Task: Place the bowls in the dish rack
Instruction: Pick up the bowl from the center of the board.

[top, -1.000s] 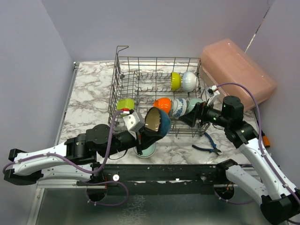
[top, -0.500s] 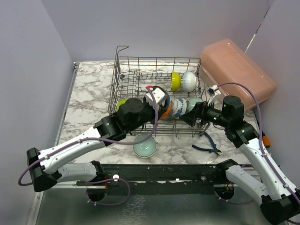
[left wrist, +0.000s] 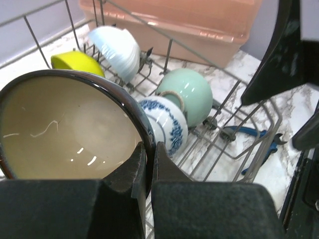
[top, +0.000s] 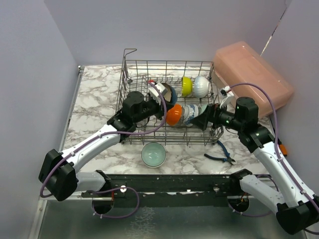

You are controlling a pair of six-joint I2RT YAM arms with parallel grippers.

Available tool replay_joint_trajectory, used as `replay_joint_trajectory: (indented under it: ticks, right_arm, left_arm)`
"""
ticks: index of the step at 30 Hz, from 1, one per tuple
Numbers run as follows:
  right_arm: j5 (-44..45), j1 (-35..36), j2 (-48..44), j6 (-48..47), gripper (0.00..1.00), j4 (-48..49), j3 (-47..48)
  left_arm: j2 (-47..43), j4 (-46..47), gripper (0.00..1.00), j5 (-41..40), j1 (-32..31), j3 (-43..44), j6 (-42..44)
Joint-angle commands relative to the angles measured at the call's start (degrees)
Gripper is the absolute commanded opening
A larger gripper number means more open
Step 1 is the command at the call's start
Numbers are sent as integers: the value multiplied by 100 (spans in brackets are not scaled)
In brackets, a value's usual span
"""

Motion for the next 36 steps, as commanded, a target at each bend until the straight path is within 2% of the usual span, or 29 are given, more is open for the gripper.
replay_joint_trajectory:
  ticks: [1,8,14,20,31,36]
  right_arm:
    - [-114,5,200,-67,100,111,283]
    - [-509,5,715,-53,100,341,677]
    - [-654,5,929,-103,100,255,1165]
    - [-1183,5,1061,-35,100,483,1322]
    - [-1657,23,1823,836,100,1192,1564]
    - [-1480,153,2206,1073,100,1232,1756]
  left_arm:
    - [-363,1370,0,550,194,-374,145]
    - [-751,1651,0,793,174,-784,149]
    - [-754,1679,0,1039,163,-806,227]
    - [-676,1683,0,1110,162,-816,320]
    - [-571,1684,0,1326,112,-773,359]
    - [-439,1681,0,1419,61,-745,326]
